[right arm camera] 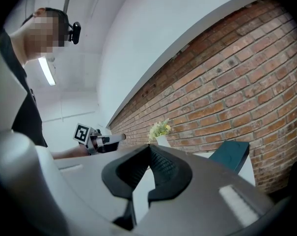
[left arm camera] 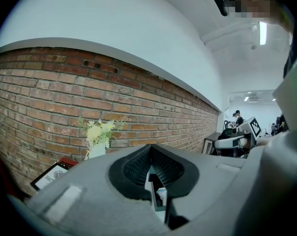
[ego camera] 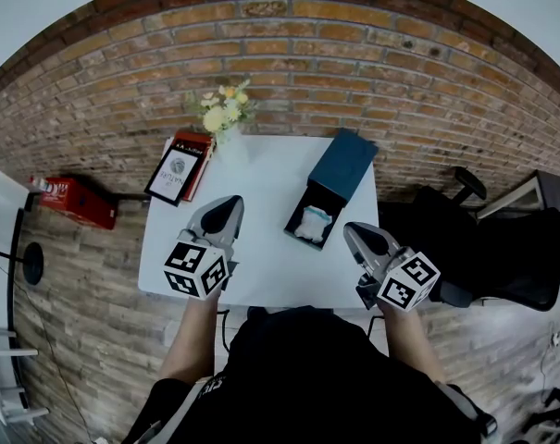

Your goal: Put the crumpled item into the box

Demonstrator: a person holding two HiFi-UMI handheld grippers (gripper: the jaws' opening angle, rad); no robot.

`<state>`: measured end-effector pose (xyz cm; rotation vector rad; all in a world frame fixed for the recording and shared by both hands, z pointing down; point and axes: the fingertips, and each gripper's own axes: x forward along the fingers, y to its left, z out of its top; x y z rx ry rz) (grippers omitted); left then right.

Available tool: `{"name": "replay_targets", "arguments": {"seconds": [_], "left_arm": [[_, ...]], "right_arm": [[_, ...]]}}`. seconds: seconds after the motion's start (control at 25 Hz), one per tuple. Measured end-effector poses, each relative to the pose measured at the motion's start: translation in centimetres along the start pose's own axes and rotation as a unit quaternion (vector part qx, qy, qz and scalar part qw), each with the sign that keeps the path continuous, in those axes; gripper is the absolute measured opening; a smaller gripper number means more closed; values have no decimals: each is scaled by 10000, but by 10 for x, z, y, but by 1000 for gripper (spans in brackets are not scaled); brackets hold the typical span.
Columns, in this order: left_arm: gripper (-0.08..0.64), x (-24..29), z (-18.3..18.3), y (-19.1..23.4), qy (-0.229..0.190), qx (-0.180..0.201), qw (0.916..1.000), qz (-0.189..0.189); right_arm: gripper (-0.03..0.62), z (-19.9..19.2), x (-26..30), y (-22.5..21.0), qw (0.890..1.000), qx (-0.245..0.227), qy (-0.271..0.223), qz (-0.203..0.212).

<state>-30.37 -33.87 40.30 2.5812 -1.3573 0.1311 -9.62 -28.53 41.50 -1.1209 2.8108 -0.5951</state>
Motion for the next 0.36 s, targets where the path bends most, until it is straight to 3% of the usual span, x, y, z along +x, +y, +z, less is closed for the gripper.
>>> {"name": "replay_targets", "arguments": {"seconds": [0.36], "left_arm": [[8,7,-10,-10,147,-25,9999,-61]], "right_arm": [[-5,-7,-4,-5,9999,92,58,10]]}}
